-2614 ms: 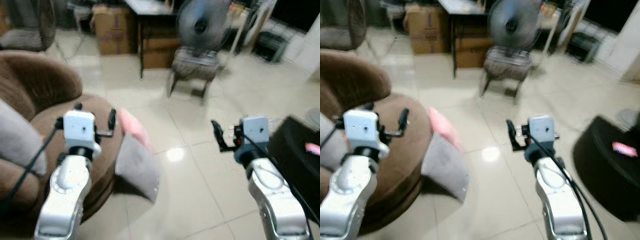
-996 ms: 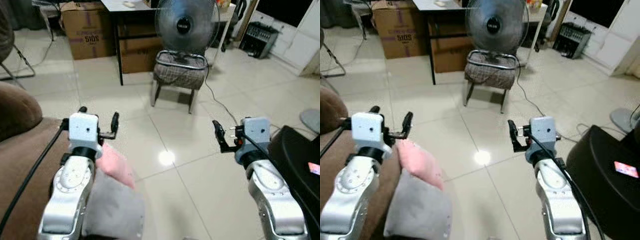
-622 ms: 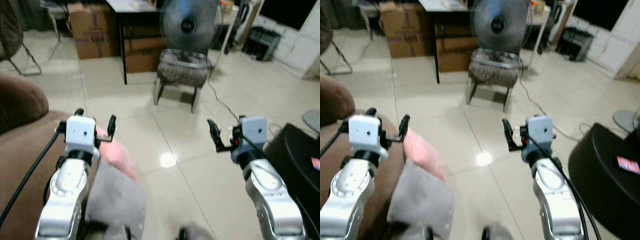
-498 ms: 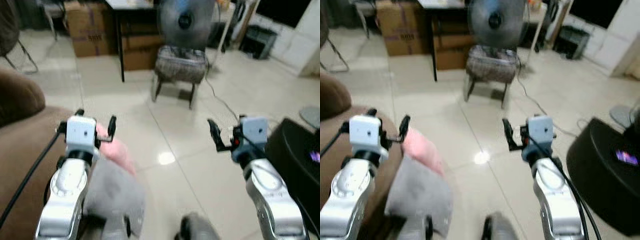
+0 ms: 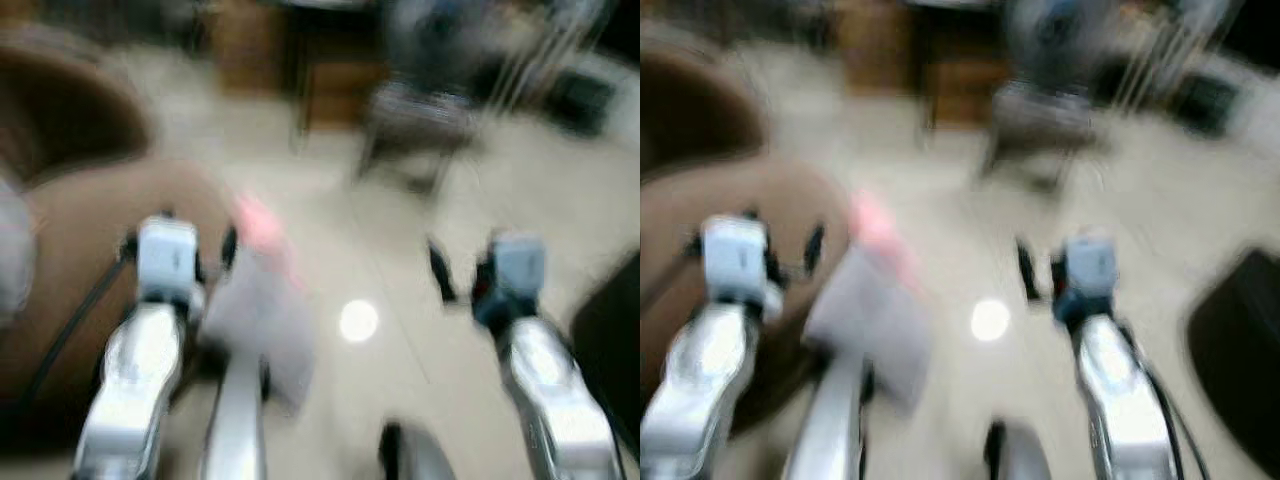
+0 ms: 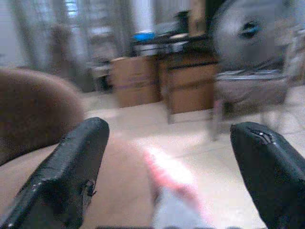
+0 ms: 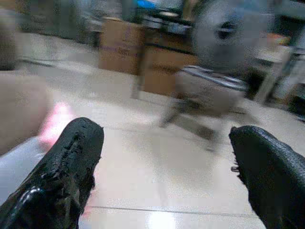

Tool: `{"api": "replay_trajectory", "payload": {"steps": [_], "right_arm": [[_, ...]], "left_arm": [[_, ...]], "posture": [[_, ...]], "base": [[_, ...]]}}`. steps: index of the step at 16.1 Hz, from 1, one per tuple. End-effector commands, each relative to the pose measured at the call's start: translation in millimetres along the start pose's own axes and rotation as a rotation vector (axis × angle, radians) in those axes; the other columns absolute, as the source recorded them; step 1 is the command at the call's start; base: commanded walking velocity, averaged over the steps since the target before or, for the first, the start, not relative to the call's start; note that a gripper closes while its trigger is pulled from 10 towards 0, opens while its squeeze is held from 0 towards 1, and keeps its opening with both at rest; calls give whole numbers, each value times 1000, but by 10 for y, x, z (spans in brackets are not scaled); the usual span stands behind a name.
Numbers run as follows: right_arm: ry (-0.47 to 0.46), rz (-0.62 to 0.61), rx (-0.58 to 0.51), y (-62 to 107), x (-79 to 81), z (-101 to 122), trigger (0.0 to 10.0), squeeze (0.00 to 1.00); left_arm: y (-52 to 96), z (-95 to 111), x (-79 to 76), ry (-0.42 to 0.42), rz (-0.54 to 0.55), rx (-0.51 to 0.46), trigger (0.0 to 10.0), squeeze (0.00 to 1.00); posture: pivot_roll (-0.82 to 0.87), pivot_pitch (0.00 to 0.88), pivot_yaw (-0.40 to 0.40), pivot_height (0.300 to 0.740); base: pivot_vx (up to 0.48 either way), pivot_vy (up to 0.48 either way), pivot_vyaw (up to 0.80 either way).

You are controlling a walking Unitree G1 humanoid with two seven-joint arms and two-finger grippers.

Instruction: Move the pillow to the sofa from floor

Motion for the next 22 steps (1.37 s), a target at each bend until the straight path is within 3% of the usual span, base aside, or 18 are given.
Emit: {"api": "replay_trajectory", "payload": {"steps": [1, 5, 7, 18, 22], "right_arm": [[-8, 1, 15, 28, 0, -38, 10000, 0], [1, 4, 18, 30, -7, -47, 10000, 0], [0, 0, 26, 26, -19, -60, 10000, 0], [29, 17, 26, 12, -30, -64, 10000, 0], [17, 47, 44, 12, -6, -92, 10000, 0]], "left_arm": [[-26, -25, -20, -9, -14, 15, 10000, 898], [-28, -15, -4, 16, -14, 8, 10000, 910], [-21, -15, -17, 18, -20, 8, 10000, 914], [-22, -26, 7, 1, -15, 14, 10000, 910], [-6, -135, -2, 3, -16, 67, 10000, 890]], "posture": [[52, 0, -65, 570], [49, 0, -64, 570], [50, 0, -65, 570], [51, 0, -64, 570], [50, 0, -64, 570]], "base": [[0, 0, 0], [152, 0, 0], [366, 0, -772], [373, 0, 0], [147, 0, 0]]}}
Point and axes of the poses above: a point about 5 cm out from each wrist's last joint towards the gripper, its own y axis pointing back from the gripper into the wrist, its own z axis along the axis of the wrist's last joint, x = y × z, the point moved 2 cm from there along -y, pointing out of the wrist towards the gripper, and after that the axes turned 3 degrees about y, right-handed, at the moved point
